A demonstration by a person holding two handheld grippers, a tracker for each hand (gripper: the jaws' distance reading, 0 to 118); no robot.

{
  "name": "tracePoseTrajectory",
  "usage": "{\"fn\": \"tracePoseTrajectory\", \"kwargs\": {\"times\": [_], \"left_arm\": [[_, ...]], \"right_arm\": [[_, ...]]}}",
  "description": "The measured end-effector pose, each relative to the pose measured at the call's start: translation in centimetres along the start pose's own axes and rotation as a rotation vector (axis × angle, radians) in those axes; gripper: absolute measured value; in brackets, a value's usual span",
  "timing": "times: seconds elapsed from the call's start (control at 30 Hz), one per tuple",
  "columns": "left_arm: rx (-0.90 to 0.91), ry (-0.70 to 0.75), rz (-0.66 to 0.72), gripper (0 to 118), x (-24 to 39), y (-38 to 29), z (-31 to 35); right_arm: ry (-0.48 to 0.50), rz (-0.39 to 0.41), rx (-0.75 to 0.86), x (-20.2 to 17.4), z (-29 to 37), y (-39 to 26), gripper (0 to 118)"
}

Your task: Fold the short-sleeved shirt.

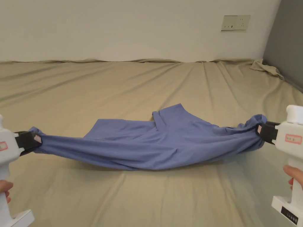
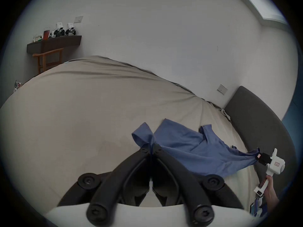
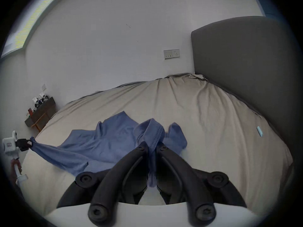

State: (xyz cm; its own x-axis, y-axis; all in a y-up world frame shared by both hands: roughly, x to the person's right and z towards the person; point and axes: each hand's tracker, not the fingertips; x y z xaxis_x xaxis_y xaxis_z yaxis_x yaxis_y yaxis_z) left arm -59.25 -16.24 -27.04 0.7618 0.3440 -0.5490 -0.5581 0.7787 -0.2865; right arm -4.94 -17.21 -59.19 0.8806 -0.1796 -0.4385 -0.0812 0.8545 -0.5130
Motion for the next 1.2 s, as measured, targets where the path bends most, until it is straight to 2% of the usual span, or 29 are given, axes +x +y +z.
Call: {"fn": "tracePoseTrajectory", "kwargs": {"times": [0.23, 0.4, 0.5, 0.57, 0.7, 0.77, 0.8, 0.83, 0.87, 0.9, 0.97, 1.07, 1.13, 1.17, 1.2], "left_arm": [[0.031, -0.043, -0.008, 0, -0.8, -3.2, 8.3], [0.009, -0.072, -0.003, 0, -2.2, -6.9, 15.4], [-0.043, -0.028, -0.064, 0, -2.3, -10.4, 19.2], [-0.078, -0.015, -0.052, 0, -2.8, -13.1, 20.9], [-0.158, 0.034, -0.003, 0, -4.3, -17.4, 22.2], [-0.197, 0.047, 0.039, 0, -5.1, -18.1, 21.8], [-0.21, 0.055, 0.057, 10, -5.4, -18.2, 21.7], [-0.231, 0.081, 0.055, 50, -5.4, -18.2, 21.7], [-0.228, 0.1, 0.041, 75, -5.5, -18.0, 22.0], [-0.216, 0.096, 0.035, 78, -5.4, -17.8, 22.9], [-0.169, 0.137, -0.03, 78, -4.3, -17.0, 25.1], [-0.1, 0.211, -0.195, 78, -1.4, -15.3, 29.6], [-0.051, 0.149, -0.225, 74, 0.8, -14.8, 33.0], [-0.01, 0.108, -0.227, 56, 1.9, -14.9, 34.7], [0.058, 0.112, -0.234, 14, 3.0, -15.1, 36.1]], "right_arm": [[0.029, -0.02, 0.021, 1.5, 9.0, -5.6, 10], [0.027, -0.064, -0.003, 3.5, 16.8, -10.4, 10], [0.011, -0.045, -0.045, 4.3, 21.1, -13.6, 10], [-0.005, -0.046, -0.067, 4.8, 23.3, -15.6, 10], [-0.049, -0.043, -0.163, 5.8, 24.5, -18.7, 10], [-0.053, -0.012, -0.19, 5.9, 24.1, -19.3, 11], [-0.083, 0.012, -0.221, 6.0, 23.8, -19.3, 27], [-0.103, 0.036, -0.242, 5.8, 23.7, -19.1, 81], [-0.087, 0.033, -0.267, 5.7, 23.8, -18.8, 106], [-0.072, 0.026, -0.235, 5.5, 24.7, -18.5, 108], [-0.09, 0.036, -0.219, 4.9, 26.1, -17.2, 108], [-0.123, 0.129, -0.147, 2.4, 29.7, -15.1, 108], [-0.095, 0.196, -0.113, 0.4, 31.7, -14.0, 105], [-0.063, 0.225, -0.103, -0.6, 32.6, -13.7, 93], [-0.031, 0.235, -0.074, -1.7, 33.7, -13.8, 61]]}}
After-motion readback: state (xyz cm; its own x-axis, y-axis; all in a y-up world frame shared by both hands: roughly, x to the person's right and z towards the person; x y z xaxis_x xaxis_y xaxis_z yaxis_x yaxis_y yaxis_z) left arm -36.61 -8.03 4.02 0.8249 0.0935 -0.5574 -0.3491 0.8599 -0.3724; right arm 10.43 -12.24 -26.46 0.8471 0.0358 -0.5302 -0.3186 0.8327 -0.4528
